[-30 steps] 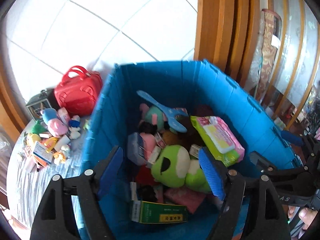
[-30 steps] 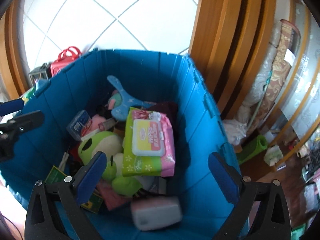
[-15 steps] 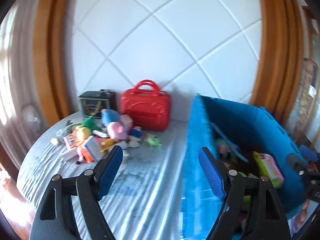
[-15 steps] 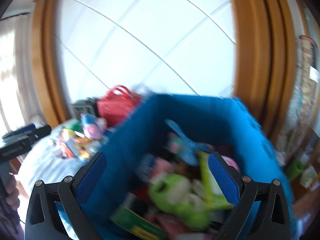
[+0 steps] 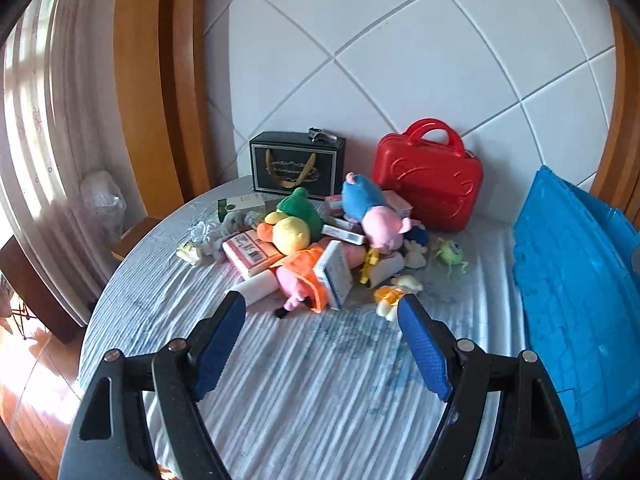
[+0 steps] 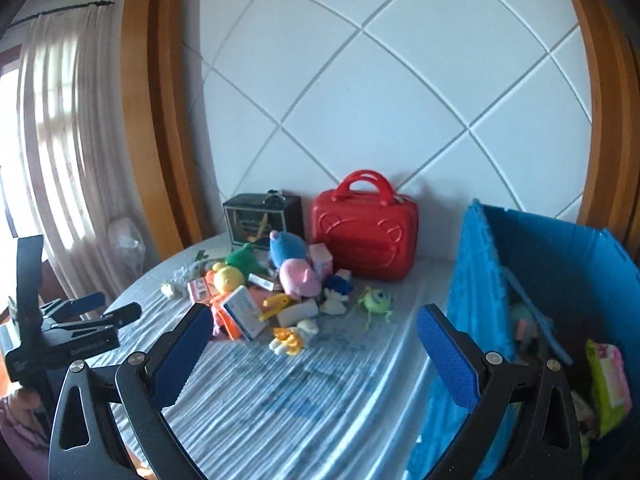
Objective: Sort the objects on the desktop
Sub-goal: 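Move both grippers back over the pile on the table, then grasp the white paper roll with the left gripper while the right grasps the cream teddy bear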
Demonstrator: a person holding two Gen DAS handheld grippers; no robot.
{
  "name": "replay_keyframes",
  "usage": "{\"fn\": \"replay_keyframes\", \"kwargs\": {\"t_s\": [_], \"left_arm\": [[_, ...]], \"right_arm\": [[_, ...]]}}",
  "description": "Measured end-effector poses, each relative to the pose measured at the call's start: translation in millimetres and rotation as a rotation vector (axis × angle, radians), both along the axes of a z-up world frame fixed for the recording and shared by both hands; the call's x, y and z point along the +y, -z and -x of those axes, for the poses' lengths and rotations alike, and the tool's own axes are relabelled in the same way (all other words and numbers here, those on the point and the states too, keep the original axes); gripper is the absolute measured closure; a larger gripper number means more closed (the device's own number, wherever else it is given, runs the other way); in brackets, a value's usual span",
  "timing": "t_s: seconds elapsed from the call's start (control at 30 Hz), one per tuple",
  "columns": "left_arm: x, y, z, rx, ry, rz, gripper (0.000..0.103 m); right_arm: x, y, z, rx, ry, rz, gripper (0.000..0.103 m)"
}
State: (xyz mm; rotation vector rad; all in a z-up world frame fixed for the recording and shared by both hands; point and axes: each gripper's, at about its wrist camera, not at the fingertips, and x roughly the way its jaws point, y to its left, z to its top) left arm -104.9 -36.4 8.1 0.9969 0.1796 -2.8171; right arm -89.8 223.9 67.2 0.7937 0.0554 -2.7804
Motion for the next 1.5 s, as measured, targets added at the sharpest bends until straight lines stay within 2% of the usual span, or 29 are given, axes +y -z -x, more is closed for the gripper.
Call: {"fn": "replay_keyframes", "kwargs": {"t_s": [0.1, 0.2, 0.4, 0.57, 0.73, 0.93, 1.0, 1.07, 1.17, 1.2, 1.23, 1.27, 1.37, 1.5], "left_arm": [[-62.0, 25.4, 32.4, -0.047, 0.035, 0.012, 0.025], [-106.0, 58.2, 68.2, -0.119, 0.074, 0.023, 0.025], [-162.7, 128.6, 127.9, -0.23, 0.112, 0.021, 0.025], [-171.6, 177.7, 169.8, -0.307, 0.159, 0.004, 0.025], [-170.6, 221.0, 206.6, -0.38, 0.195, -0.029, 0.025], [-165.1, 248.4, 235.2, -0.42, 0.208, -0.028, 0.025], [-162.9, 253.5, 240.7, -0.43, 0.228, -0.052, 0.025], [-159.3, 258.0, 244.3, -0.445, 0.239, -0.063, 0.025], [-151.9, 264.0, 247.4, -0.462, 0.246, -0.043, 0.025], [-150.5, 265.1, 247.8, -0.466, 0.249, -0.049, 0.031], [-148.8, 266.5, 248.0, -0.473, 0.261, -0.068, 0.041], [-146.6, 267.0, 247.3, -0.478, 0.267, -0.076, 0.042], [-138.9, 264.1, 240.2, -0.469, 0.276, -0.038, 0.049], [-140.8, 255.2, 222.8, -0.463, 0.259, -0.059, 0.054]], "right_arm": [[-46.1, 30.7, 38.6, -0.083, 0.057, 0.01, 0.0], [-70.6, 65.7, 71.8, -0.177, 0.123, 0.008, 0.0], [-87.3, 144.5, 140.8, -0.375, 0.269, 0.037, 0.0], [-81.9, 202.2, 192.5, -0.525, 0.373, 0.045, 0.0], [-80.7, 240.0, 229.1, -0.597, 0.417, 0.039, 0.0], [-85.2, 271.7, 258.6, -0.646, 0.432, 0.023, 0.0], [-87.2, 279.5, 264.7, -0.659, 0.43, 0.018, 0.007], [-89.9, 286.9, 269.7, -0.674, 0.417, 0.023, 0.023], [-94.8, 298.8, 274.5, -0.687, 0.41, 0.001, 0.026], [-95.4, 302.0, 274.8, -0.691, 0.405, 0.001, 0.031], [-95.0, 303.2, 274.0, -0.693, 0.399, 0.013, 0.047], [-94.1, 302.7, 271.5, -0.69, 0.401, 0.02, 0.052], [-92.7, 296.4, 259.8, -0.67, 0.396, 0.015, 0.057], [-91.6, 280.5, 237.4, -0.642, 0.383, 0.039, 0.059]]}}
